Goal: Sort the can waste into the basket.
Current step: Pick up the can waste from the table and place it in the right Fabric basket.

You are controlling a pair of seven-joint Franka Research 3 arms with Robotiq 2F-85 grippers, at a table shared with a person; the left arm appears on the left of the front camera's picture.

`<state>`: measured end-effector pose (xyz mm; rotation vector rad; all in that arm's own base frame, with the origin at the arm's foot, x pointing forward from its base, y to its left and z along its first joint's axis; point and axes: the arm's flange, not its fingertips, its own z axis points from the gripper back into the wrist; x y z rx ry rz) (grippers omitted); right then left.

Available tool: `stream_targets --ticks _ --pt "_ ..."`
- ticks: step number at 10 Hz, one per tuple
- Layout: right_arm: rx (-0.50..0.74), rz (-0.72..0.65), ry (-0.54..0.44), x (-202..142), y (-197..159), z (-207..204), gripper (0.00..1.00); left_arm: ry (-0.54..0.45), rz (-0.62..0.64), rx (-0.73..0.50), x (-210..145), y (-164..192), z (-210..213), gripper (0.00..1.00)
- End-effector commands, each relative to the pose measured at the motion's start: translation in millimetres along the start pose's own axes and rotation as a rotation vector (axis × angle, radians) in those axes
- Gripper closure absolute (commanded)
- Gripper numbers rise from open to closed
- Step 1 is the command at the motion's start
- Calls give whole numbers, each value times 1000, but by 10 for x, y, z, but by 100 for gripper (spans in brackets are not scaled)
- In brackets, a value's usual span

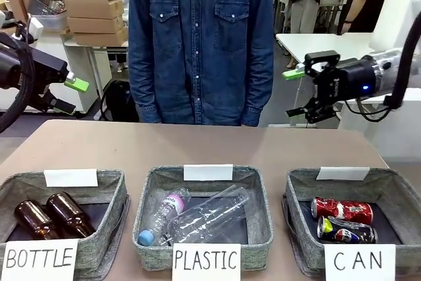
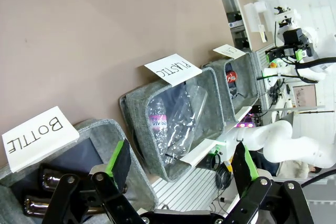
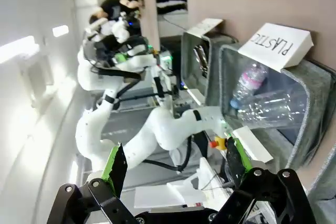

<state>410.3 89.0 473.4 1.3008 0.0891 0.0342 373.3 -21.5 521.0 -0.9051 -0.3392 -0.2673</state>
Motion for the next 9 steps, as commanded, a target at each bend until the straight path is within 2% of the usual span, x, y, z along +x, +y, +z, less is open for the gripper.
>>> stream_targets --ticks 1,9 --pt "-32 1 -3 72 35 53 0 3 0 7 -5 -1 18 0" --pt "-32 1 -3 72 35 53 0 3 0 7 -5 -1 18 0"
